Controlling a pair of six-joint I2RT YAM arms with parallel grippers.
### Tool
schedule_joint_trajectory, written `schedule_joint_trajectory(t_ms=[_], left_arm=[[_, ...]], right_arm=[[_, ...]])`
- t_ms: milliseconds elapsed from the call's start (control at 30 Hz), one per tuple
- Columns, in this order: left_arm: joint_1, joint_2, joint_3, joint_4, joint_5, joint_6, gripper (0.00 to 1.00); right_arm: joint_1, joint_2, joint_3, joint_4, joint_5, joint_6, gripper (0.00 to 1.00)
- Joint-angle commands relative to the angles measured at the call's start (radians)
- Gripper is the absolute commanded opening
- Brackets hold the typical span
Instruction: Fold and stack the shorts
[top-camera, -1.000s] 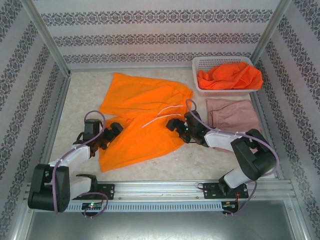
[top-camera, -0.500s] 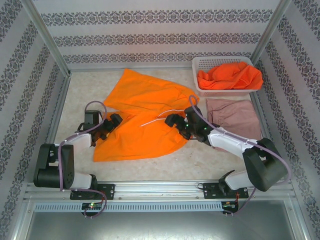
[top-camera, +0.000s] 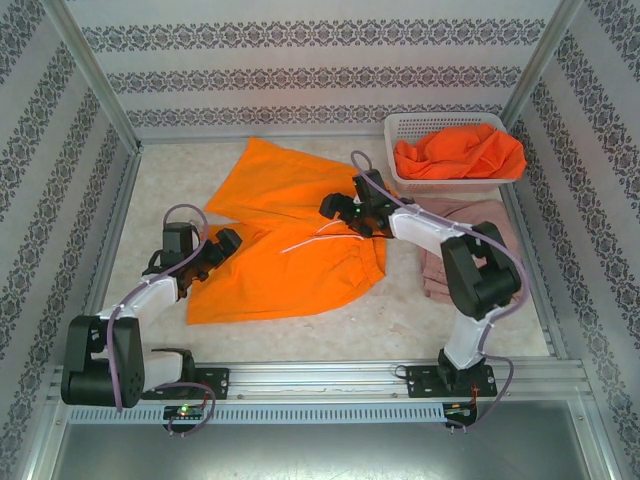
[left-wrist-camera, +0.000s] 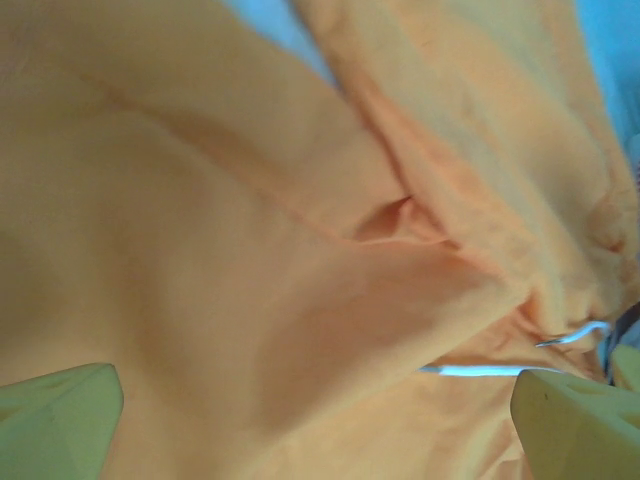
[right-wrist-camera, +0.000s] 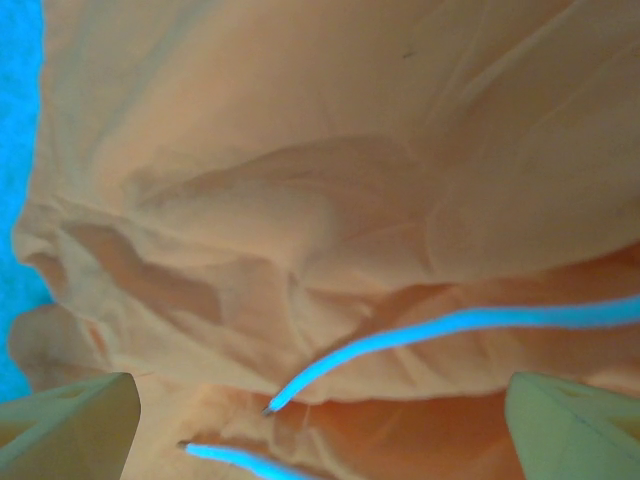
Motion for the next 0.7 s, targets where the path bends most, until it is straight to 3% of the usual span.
schedule_joint_trajectory(t_ms=[0,433,533,667], left_arm=[[0.010,0.040,-0.022,0.034,-0.015,0.013,1.00],[0.092,0.241,0.080,0.119,0.013,0.037,1.00],[0.108,0.184,0.110,0.068,0.021,0.047,1.00],[0.115,0.000,0.130,-0.120,-0.034,0.071,1.00]], right_arm=[[0.009,0.084,0.091,-0.076,0.004,-0.066,0.94],[-0.010,0.426,0.487,-0.242,0.012,-0.137,0.94],[-0.014,0.461,0.552,-0.240,-0.013,-0.141,0.94],[-0.012,0.409,0.568,-0.208,-0.055,-0.161,0.94]])
